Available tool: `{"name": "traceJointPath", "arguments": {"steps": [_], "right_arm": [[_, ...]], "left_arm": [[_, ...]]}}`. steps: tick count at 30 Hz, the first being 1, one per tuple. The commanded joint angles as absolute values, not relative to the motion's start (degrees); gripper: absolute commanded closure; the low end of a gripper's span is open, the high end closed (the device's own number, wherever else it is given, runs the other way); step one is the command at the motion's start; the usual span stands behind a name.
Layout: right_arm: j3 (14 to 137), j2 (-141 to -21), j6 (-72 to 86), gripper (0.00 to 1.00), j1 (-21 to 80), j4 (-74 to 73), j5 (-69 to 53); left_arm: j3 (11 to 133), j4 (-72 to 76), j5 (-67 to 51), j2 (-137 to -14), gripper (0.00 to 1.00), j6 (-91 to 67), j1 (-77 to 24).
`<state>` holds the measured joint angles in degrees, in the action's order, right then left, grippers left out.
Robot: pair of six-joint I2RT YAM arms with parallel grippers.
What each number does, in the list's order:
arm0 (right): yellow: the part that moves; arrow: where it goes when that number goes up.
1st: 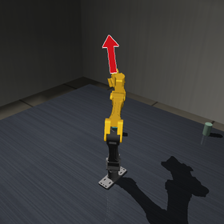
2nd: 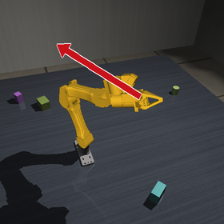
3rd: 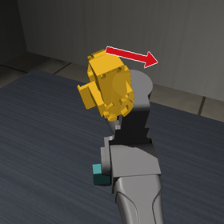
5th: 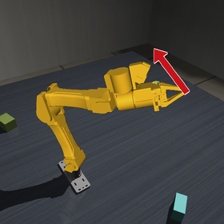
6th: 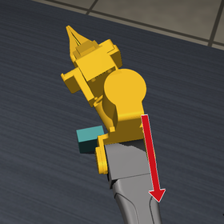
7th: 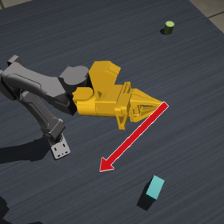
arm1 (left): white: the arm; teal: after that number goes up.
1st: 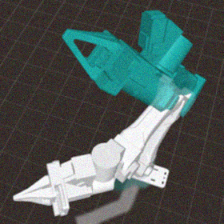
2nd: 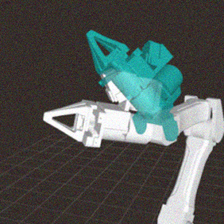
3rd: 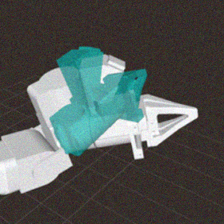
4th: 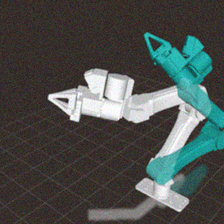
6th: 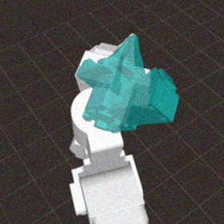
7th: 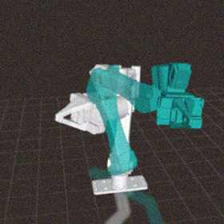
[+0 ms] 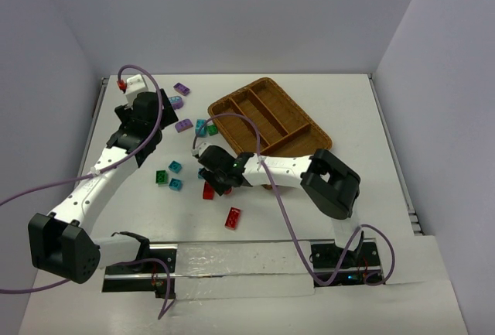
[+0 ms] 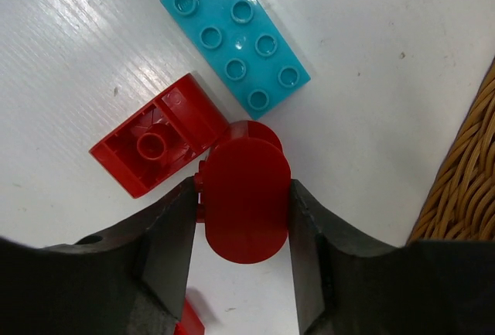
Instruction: Sort the legos into containers by color
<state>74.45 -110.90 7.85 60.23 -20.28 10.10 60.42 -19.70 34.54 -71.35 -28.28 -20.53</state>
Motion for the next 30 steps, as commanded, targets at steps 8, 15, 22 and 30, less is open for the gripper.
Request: {"name": "traceJointPath", "arguments": {"steps": [8,15,22,30], "right_arm": [[75.77,-103.28,8.33,0.77,59.88,-19.53,14.33],[71.03,-89.68,12.29,0.76,53.71,-19.06,17.02],[59.7,-79.33,18.63,0.74,39.38,-17.35,15.97],[53.69,-80.27,20.33,0.7,30.73,-14.98,15.42]], "left_arm": [[60.99,-18.58,35.47,-71.0,0.01,-28.08,-20.39],[61.52,-18.7,35.03,-71.37,0.01,-27.89,-20.39],[60.57,-18.84,32.64,-71.63,0.01,-26.31,-20.57],[60.48,-19.0,32.7,-71.46,0.01,-26.29,-20.57]]}}
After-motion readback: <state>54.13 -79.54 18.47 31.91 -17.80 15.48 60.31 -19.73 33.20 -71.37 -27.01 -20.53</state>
